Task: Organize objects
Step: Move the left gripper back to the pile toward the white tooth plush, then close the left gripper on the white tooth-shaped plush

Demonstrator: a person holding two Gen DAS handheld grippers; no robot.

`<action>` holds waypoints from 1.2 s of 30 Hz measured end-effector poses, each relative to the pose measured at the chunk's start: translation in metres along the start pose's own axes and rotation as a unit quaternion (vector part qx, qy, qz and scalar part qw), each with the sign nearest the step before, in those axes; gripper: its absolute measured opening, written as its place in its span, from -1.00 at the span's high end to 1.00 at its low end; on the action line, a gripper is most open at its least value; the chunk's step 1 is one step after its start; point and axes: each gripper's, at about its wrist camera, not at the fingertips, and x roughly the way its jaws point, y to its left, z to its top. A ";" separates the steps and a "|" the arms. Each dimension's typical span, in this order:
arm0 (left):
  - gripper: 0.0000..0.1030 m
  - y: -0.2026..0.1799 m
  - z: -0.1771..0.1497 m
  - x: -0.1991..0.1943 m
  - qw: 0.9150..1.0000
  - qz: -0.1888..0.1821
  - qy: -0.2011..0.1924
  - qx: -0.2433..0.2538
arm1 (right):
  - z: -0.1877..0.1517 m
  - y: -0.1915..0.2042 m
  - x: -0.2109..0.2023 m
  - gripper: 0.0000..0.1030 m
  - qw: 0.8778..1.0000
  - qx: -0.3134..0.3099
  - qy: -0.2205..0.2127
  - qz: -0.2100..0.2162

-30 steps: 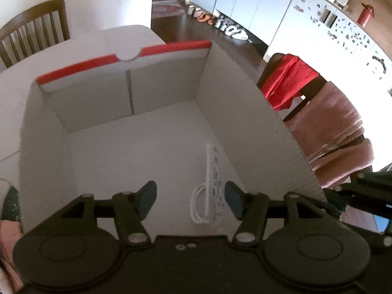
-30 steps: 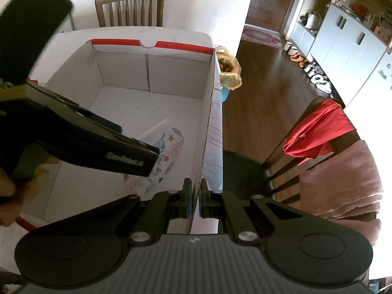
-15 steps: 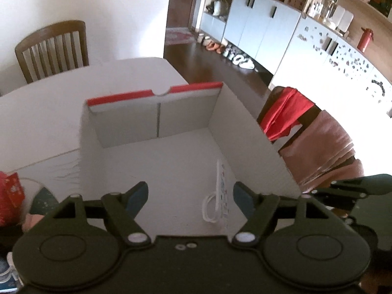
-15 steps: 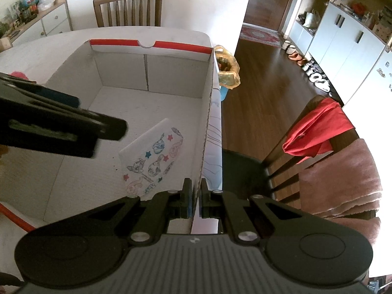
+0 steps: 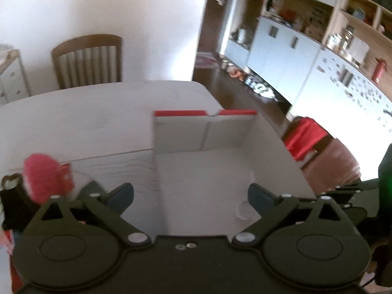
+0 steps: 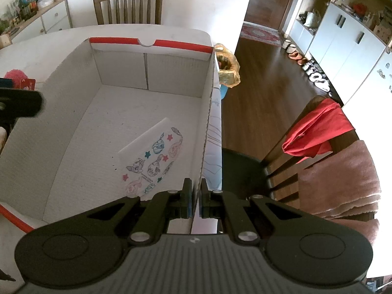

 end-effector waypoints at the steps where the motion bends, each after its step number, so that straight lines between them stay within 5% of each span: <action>1: -0.96 0.006 -0.001 -0.003 1.000 0.005 -0.002 -0.008 | 0.000 0.000 0.000 0.90 1.000 0.000 0.000 0.000; 13: -0.97 0.075 -0.041 -0.024 0.996 0.081 -0.009 -0.041 | 0.000 0.002 0.001 0.90 1.000 0.003 0.004 -0.008; 25: -0.97 0.119 -0.082 -0.008 0.996 0.080 -0.002 -0.051 | 0.001 0.006 0.001 0.89 1.000 -0.001 0.006 -0.016; 36: -0.53 0.126 -0.085 0.021 0.995 0.094 0.022 -0.027 | 0.002 0.007 0.001 0.89 1.000 -0.005 0.008 -0.020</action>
